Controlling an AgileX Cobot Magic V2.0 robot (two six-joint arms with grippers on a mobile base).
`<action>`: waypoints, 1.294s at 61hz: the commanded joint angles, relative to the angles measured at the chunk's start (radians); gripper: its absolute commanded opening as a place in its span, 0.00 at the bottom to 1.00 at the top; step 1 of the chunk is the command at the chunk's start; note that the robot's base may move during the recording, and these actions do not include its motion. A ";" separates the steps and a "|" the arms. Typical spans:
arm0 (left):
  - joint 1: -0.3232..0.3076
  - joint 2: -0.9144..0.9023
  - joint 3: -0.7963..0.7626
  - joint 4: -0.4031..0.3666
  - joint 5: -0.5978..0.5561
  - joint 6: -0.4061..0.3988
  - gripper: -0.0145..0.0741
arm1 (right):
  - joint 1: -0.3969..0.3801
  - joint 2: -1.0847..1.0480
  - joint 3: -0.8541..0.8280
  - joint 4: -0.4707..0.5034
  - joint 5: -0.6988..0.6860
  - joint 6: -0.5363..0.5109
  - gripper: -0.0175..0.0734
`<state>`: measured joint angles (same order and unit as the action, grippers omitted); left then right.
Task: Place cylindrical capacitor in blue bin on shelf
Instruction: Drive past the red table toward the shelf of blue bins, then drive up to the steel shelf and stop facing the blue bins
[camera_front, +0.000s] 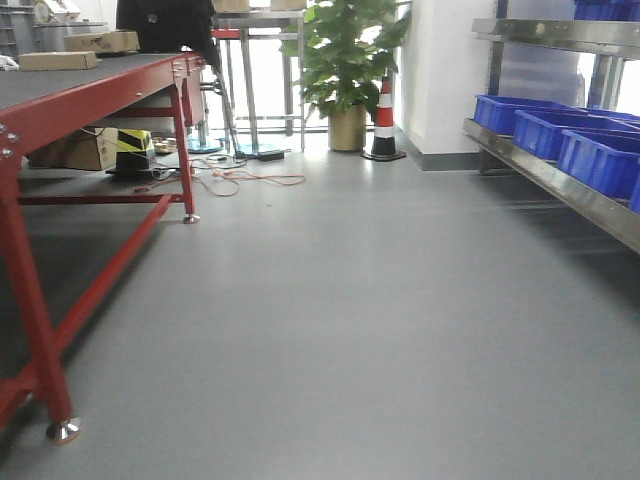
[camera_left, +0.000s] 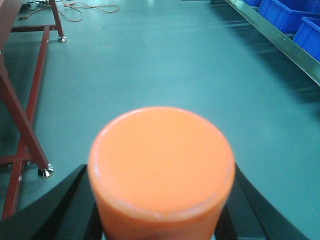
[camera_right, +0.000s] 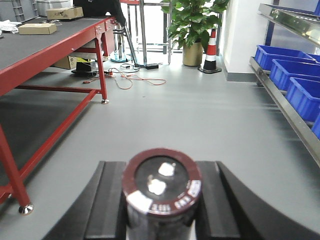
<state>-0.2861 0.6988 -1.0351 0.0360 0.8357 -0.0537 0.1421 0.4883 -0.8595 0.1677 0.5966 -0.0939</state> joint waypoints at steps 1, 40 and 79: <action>-0.005 -0.003 -0.009 -0.004 -0.016 0.000 0.04 | 0.001 -0.003 -0.008 -0.001 -0.028 -0.004 0.01; -0.005 -0.003 -0.009 -0.004 -0.016 0.000 0.04 | 0.001 -0.003 -0.008 -0.001 -0.030 -0.004 0.01; -0.005 -0.003 -0.009 -0.004 -0.016 0.000 0.04 | 0.001 -0.003 -0.008 -0.001 -0.030 -0.004 0.01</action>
<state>-0.2861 0.6988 -1.0351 0.0360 0.8357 -0.0537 0.1421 0.4883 -0.8595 0.1677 0.5966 -0.0939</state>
